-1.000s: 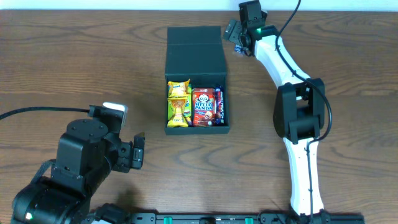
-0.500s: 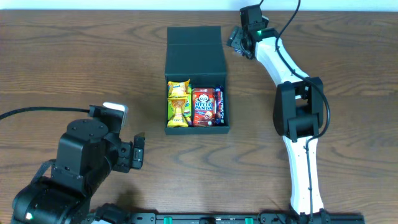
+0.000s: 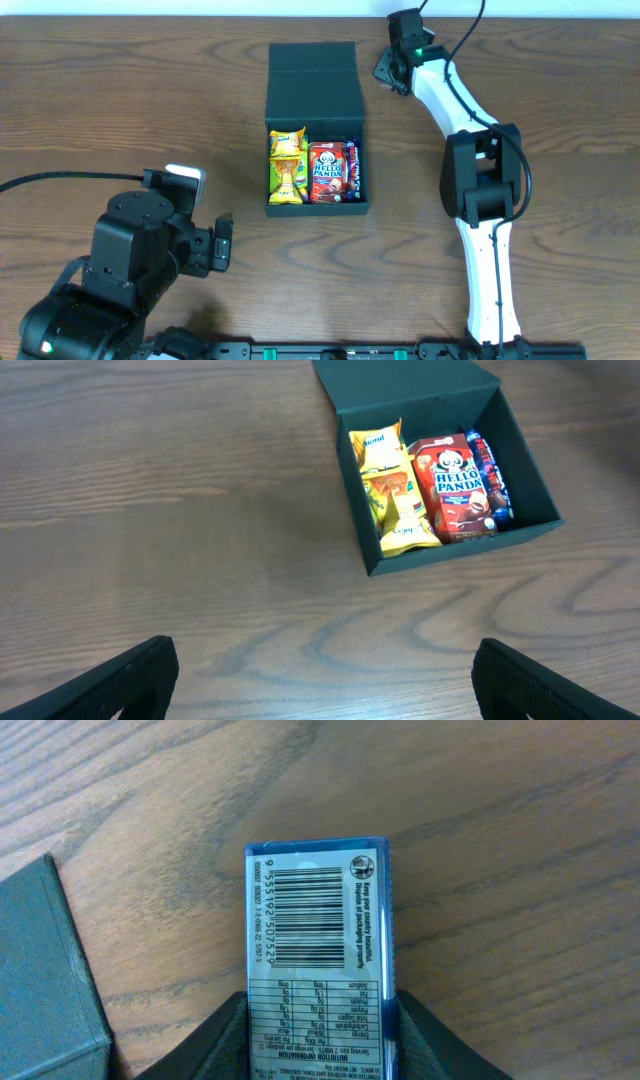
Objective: Pack container
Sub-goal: 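Grasp the small blue packet with the right gripper and lift it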
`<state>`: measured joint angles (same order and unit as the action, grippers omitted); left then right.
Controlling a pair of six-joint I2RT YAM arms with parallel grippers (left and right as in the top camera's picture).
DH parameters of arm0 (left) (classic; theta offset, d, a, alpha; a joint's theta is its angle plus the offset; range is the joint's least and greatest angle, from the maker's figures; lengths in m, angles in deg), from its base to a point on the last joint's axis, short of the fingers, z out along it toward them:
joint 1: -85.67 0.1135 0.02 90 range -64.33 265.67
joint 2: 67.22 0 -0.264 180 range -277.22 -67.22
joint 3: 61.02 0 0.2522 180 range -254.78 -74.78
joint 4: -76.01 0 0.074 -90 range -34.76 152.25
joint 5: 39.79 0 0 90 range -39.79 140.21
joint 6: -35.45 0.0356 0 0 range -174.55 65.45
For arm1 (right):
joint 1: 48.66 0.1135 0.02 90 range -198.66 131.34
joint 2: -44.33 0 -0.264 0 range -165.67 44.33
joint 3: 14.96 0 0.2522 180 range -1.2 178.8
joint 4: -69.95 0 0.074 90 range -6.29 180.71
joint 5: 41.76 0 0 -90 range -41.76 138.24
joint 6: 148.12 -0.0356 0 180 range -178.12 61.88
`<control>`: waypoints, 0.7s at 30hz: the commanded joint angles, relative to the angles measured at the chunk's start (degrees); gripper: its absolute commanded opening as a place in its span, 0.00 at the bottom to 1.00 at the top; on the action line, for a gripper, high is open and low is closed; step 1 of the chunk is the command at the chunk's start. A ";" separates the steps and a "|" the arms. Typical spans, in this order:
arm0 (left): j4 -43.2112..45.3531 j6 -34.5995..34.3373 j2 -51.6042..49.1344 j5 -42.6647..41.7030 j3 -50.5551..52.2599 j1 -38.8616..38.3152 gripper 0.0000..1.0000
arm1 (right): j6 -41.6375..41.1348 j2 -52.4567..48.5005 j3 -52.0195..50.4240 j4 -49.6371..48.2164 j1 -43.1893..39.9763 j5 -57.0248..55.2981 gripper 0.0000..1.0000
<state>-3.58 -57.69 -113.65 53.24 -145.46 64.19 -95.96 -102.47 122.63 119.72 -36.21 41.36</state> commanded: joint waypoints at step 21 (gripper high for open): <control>-0.15 -0.24 0.00 0.55 0.17 0.09 0.95 | 6.05 0.72 13.79 21.84 -1.11 1.14 0.01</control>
<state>-3.58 -57.69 -113.65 53.24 -145.46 64.19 -92.34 -102.51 132.84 140.09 -36.86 41.71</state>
